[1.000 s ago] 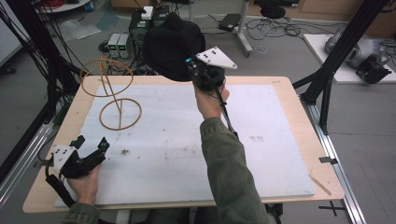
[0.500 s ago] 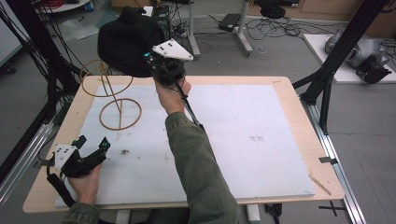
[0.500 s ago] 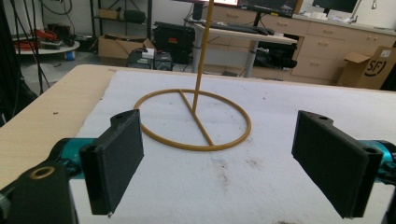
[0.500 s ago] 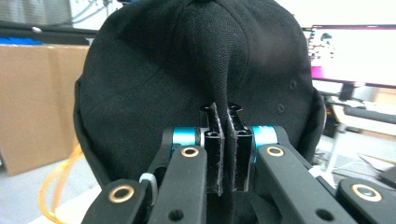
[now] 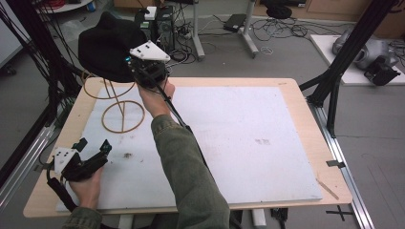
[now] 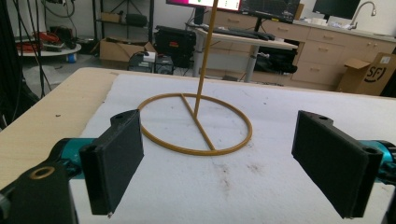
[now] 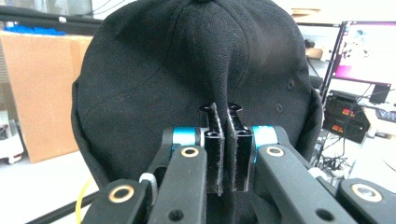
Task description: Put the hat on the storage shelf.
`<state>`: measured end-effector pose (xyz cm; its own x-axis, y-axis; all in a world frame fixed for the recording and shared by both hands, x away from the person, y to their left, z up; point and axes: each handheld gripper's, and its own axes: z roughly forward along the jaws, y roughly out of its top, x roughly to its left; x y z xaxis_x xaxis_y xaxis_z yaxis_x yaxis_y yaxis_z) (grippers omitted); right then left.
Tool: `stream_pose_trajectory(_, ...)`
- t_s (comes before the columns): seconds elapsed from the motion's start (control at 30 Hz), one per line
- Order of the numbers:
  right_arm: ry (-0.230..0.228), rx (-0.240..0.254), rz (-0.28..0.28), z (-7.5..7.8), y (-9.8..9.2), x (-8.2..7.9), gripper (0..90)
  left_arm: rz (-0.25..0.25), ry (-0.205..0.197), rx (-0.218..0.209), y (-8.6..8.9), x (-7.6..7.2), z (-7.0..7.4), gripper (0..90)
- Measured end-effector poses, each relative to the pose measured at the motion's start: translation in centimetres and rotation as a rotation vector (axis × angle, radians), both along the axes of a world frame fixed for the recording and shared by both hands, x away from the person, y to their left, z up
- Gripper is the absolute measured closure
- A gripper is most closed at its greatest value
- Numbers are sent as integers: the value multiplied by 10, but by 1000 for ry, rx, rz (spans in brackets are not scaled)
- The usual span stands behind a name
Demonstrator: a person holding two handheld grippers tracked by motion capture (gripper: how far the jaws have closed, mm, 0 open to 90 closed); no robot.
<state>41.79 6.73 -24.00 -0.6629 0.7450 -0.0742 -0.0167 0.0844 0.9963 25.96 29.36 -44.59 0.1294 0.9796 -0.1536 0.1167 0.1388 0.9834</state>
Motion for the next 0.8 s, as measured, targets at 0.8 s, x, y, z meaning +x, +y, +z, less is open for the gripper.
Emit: stream_pose_trajectory(0.8, 100, -83, 78, -33, 44, 7, 873, -6, -2, -16, 0, 0, 0, 168)
